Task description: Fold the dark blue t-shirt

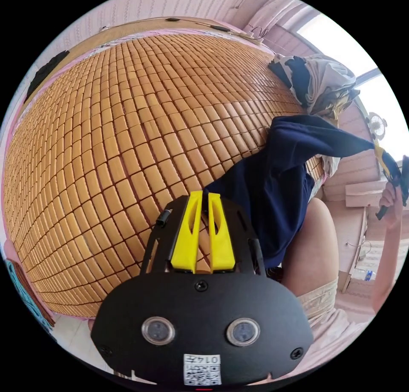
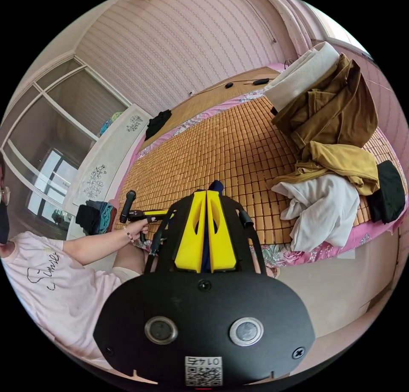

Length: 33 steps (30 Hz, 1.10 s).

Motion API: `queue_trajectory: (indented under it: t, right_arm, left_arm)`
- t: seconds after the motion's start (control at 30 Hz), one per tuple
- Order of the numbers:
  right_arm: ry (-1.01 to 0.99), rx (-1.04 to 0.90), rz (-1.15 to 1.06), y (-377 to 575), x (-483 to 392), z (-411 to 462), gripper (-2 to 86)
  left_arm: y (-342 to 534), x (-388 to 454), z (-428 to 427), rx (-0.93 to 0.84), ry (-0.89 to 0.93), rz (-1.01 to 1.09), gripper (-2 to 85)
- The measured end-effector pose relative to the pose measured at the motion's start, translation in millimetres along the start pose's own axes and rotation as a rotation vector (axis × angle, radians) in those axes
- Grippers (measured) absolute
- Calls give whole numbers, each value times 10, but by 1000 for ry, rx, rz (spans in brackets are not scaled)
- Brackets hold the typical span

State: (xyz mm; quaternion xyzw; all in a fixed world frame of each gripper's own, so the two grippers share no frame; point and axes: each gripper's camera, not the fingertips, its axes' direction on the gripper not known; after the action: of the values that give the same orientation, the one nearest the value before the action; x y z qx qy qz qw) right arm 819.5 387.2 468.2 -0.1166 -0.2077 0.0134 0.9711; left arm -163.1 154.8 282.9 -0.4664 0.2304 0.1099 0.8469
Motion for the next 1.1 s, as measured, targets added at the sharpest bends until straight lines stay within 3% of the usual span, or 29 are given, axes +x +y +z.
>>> queue_trajectory:
  t: [0.13,0.2,0.27,0.37,0.47,0.6,0.73,0.87,0.97,1.1]
  right_arm:
    - [-54,138,-102,23,-88,-365,-4]
    - [-26,255,-220,76,-238,-723,-4]
    - [-18,308,-263,124,-323,-969,-4]
    - [-229,455,-294,249,-426,-1407,-4]
    - [-429,591,-331,338,-628,-1786,-5]
    - [-458,663,-393,-3,-812,-2069,-5]
    - [-438,519,-380,-932,-759,-1608,-5]
    - [-459,321,-225,-2057,-789,-666,-5]
    - [-495,407,-150,-2570,-965,-561,-5]
    - [-521,605,-286,-2785,-1431,-888,-5]
  left_arm:
    - [307,-55,-451,157,91,21,-6]
    - [748,-36,-1065,403,68,192,-9]
    - [1108,-99,-1516,527,39,234,-9]
    - [1783,-136,-2347,796,118,287,-10]
    - [2435,100,-3086,1052,55,390,-10]
    - [2959,20,-3863,1322,40,442,-10]
    - [2500,-317,-4027,1240,-95,354,-10]
    - [1523,-889,-3974,1106,-32,63,-10]
    - [1228,-883,-4321,1148,-94,-18,-10]
    - [1359,-758,-4816,1296,-69,53,-10]
